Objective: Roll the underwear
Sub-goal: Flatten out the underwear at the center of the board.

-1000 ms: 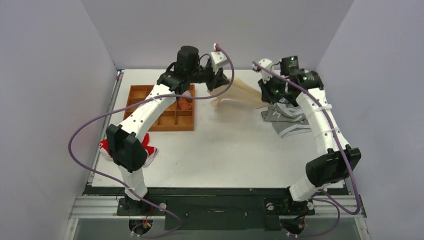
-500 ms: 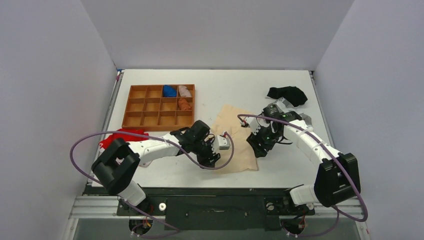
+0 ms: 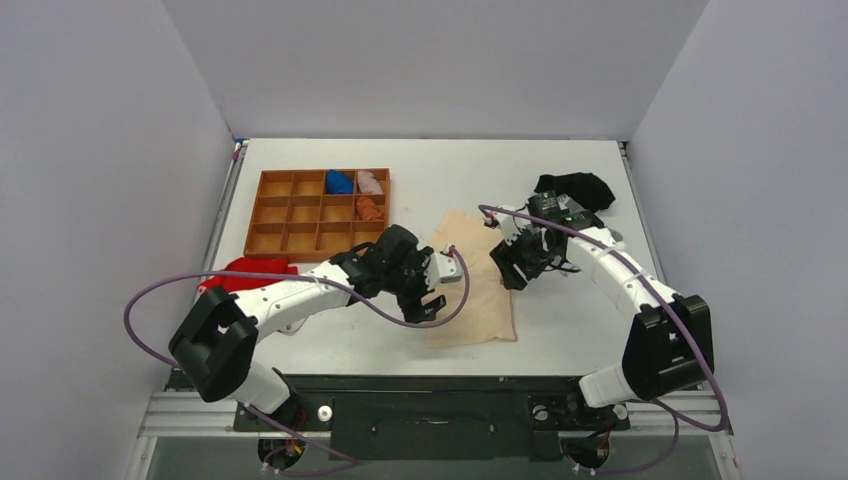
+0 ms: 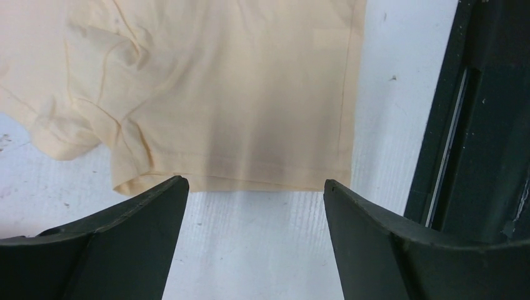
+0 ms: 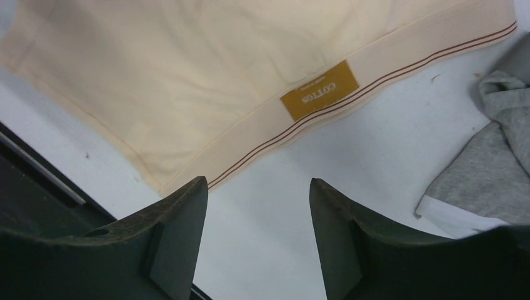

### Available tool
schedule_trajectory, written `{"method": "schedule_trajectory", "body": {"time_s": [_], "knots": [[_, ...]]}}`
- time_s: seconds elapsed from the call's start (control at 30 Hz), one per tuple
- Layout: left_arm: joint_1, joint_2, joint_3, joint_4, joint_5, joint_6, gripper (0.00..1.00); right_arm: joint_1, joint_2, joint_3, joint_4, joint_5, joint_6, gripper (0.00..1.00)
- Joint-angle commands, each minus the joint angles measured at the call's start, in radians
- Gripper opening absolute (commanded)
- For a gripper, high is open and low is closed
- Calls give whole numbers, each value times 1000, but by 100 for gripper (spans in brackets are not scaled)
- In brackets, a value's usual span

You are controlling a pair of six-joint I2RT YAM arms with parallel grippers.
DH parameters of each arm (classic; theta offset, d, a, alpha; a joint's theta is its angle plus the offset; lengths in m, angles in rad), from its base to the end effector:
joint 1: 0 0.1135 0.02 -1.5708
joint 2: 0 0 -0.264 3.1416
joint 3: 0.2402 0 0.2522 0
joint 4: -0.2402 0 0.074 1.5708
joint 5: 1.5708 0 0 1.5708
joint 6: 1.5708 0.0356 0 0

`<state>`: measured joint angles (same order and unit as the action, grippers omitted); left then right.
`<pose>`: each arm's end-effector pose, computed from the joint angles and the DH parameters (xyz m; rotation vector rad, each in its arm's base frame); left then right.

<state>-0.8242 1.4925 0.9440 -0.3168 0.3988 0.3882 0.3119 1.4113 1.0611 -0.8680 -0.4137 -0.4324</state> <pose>0.1996 -0.2361 0.2189 1.5478 1.9122 -0.6794 0.2484 0.0951 0.2464 -1.0827 2.4945 0.5401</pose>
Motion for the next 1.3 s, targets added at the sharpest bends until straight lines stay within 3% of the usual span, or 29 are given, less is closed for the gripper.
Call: {"method": "schedule_trajectory", "body": {"time_s": [0.0, 0.17, 0.47, 0.73, 1.27], "knots": [[33, -23, 61, -10, -3, -5, 78, -5, 49, 53, 55, 24, 35, 57], [2, -59, 26, -54, -56, 80, 82, -19, -10, -3, 28, 80, -24, 58], [-141, 46, 84, -65, -166, 85, 84, -127, -101, -41, -96, 62, -124, 56], [-218, 126, 50, -57, -247, 132, 73, -172, -131, -100, -109, 77, -152, 56], [-244, 149, 49, -128, -188, 132, 72, -174, -115, -135, -103, 55, -159, 56]]}}
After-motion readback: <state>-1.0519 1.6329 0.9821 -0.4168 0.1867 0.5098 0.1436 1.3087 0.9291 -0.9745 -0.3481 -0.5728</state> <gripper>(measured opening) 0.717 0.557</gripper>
